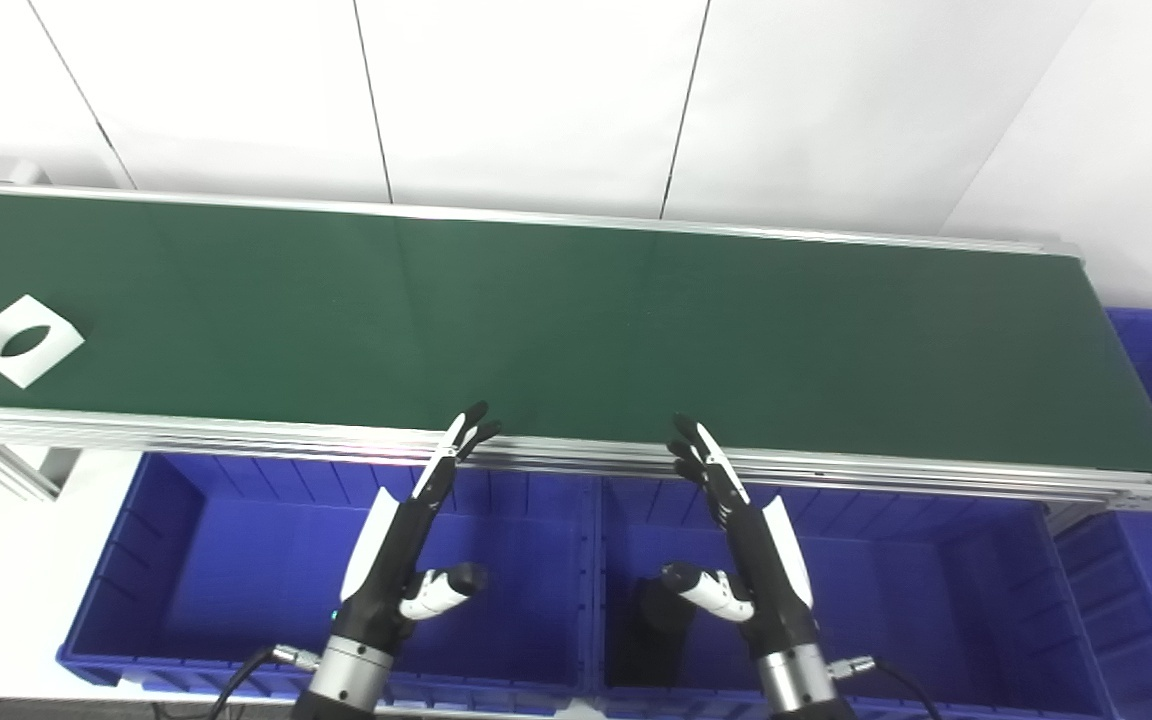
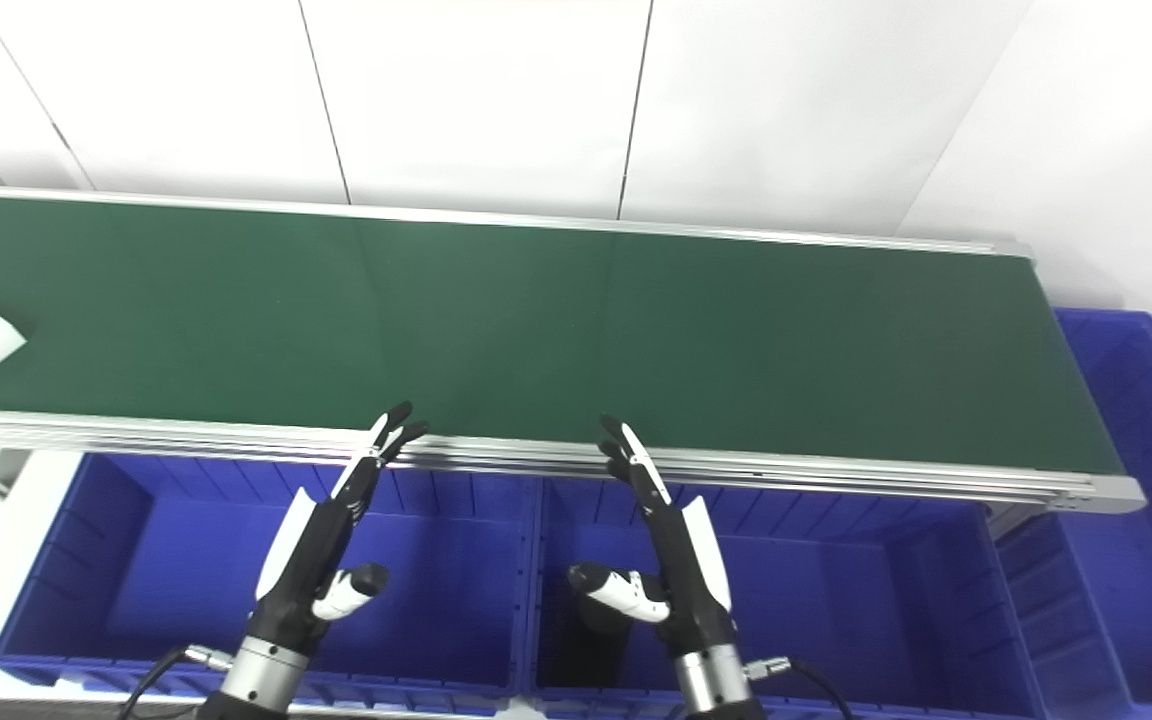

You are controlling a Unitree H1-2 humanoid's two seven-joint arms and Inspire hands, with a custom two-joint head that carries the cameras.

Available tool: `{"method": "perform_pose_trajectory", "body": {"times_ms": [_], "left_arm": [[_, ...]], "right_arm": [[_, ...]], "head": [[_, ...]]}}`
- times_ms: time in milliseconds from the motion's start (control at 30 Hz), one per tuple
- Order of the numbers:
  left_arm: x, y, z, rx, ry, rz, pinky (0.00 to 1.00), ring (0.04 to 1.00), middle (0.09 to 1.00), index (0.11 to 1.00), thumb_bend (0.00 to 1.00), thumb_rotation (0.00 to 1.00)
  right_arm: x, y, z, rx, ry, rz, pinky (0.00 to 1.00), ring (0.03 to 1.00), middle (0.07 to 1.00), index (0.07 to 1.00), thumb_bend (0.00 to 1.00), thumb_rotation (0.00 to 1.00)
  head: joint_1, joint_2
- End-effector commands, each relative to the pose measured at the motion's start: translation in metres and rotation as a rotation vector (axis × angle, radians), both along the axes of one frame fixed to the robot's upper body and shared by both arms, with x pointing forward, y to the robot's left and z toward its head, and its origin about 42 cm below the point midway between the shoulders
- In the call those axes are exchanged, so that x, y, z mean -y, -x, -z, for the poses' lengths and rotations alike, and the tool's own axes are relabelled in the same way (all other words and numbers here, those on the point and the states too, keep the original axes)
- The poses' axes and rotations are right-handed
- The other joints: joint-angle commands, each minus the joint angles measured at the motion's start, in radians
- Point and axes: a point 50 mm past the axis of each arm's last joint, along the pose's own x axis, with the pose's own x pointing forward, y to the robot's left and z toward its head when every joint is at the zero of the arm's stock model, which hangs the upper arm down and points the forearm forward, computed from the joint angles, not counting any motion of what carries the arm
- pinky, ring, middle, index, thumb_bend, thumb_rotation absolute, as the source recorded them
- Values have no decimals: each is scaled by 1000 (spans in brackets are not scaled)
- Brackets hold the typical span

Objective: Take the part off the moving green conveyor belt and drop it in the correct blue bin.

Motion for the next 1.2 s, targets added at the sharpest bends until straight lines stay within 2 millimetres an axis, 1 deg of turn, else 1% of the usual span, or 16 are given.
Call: {"method": "perform_pose_trajectory", "body": {"times_ms": [0,100,233,267,300,333,400,467,600,700,800,900,967,1000,1100,1167], "left_arm": [[-1,-6,-12,62,38,12,998,976,939,988,874,1000],[0,-5,-11,53,45,12,1000,978,944,991,856,1000],[1,-4,-11,59,38,12,1000,970,935,982,876,1000],[3,-3,-11,59,40,13,1000,969,935,981,875,1000],[3,-3,-12,62,40,14,1000,971,935,979,875,1000],[5,-3,-12,65,40,15,999,970,934,978,876,1000],[6,-3,-14,75,37,14,962,957,926,971,865,1000],[9,-4,-14,83,33,13,945,948,919,965,866,1000],[13,-5,-14,86,39,9,927,940,910,951,891,1000],[15,-6,-14,88,44,6,935,937,900,940,905,1000],[16,-6,-14,86,48,9,934,944,905,941,912,1000],[18,-6,-14,84,50,8,935,948,908,941,912,1000],[20,-6,-13,83,51,9,934,950,912,943,914,1000],[20,-7,-13,84,51,8,933,951,916,944,913,1000],[23,-7,-14,88,55,5,934,949,917,941,911,1000],[24,-7,-14,93,52,0,936,947,915,939,917,1000]], "right_arm": [[-5,-6,-10,82,-24,-7,853,913,960,947,1000,864],[-5,-7,-10,84,-24,-2,867,927,967,948,1000,866],[-2,-5,-10,85,-25,0,860,918,965,952,1000,861],[0,-4,-11,86,-27,-1,860,917,964,952,1000,857],[1,-3,-12,86,-28,-1,859,915,964,953,1000,857],[3,-3,-12,84,-29,-2,859,915,964,953,1000,856],[5,-2,-12,80,-32,-4,872,920,965,953,1000,855],[9,-1,-13,78,-32,-6,882,921,965,953,1000,854],[13,-1,-14,80,-29,-5,884,920,960,952,1000,851],[15,-1,-14,86,-18,2,867,911,949,946,1000,862],[16,-1,-15,87,-18,2,871,922,960,946,1000,858],[17,-1,-14,83,-27,9,877,928,972,949,1000,860],[18,0,-14,81,-34,17,888,933,979,949,1000,881],[18,1,-15,82,-34,20,896,936,983,953,1000,921],[19,3,-15,90,-25,29,895,927,983,959,997,990],[19,3,-15,92,-14,30,886,921,982,959,989,997]], "head": [[-1,1],[22,8],[57,16],[77,20],[77,20],[95,24],[103,24],[126,26],[147,25],[154,25],[158,23],[177,21],[189,20],[189,20],[200,20],[200,18]]}}
